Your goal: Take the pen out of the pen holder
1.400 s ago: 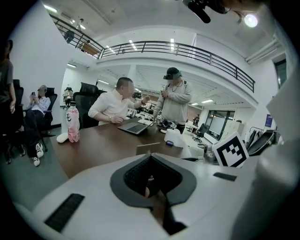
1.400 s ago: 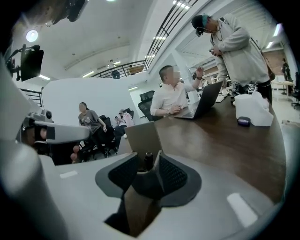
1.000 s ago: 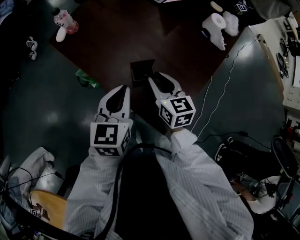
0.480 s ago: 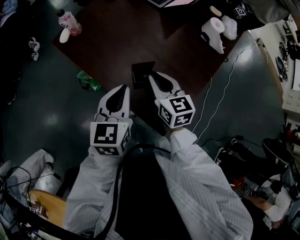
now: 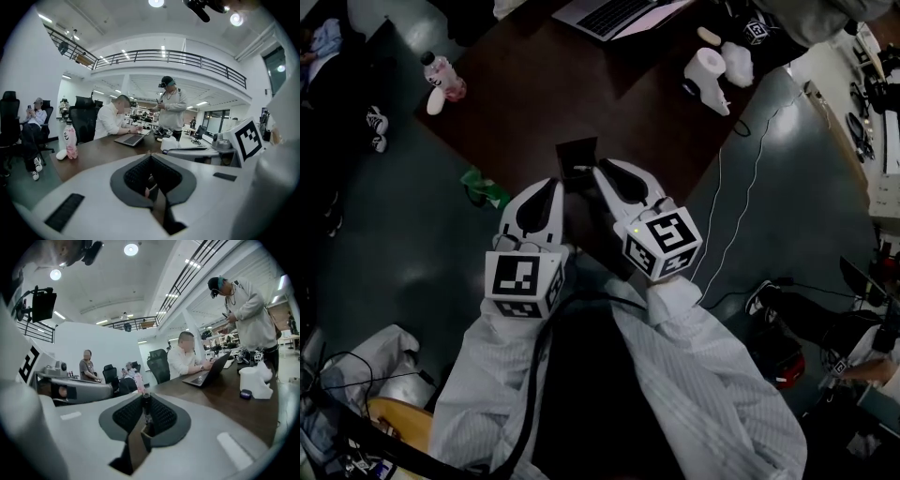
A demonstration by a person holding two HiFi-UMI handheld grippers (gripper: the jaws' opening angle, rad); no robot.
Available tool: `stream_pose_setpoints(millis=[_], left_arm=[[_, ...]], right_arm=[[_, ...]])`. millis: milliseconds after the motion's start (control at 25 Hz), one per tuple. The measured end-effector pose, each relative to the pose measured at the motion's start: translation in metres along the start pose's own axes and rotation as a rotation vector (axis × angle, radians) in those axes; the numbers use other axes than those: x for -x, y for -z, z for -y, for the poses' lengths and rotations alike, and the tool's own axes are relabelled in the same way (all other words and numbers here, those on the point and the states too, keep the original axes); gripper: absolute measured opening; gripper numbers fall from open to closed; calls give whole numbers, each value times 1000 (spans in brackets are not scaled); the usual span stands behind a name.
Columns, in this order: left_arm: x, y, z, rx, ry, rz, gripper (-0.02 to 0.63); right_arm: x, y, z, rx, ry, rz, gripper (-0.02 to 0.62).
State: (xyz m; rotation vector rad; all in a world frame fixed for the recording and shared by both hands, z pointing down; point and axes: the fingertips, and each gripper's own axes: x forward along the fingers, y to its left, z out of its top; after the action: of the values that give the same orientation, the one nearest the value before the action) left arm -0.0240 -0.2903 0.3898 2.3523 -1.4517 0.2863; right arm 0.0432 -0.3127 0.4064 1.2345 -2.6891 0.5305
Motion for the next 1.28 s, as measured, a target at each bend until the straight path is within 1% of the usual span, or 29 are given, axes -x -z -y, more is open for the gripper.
stream_pose_setpoints(millis=[280,480,680,920,1280], left_arm=[[13,-27,20,-21,43,70,5],[21,-37,28,-26,58,110,5],[25,-43,34,-33,62,123,5],[32,-47,29,-32,39,137,5],[34,-47,25,-28,27,142,5]], right_arm=[[48,-58,-32,62,-32,151,48],[71,-75,-37,69,-21,217,48],[76,-79,-39,56,-31,221,48],[71,-75,-44,49,-58,204,48],[69,-74,-47,43,-69,202,48]])
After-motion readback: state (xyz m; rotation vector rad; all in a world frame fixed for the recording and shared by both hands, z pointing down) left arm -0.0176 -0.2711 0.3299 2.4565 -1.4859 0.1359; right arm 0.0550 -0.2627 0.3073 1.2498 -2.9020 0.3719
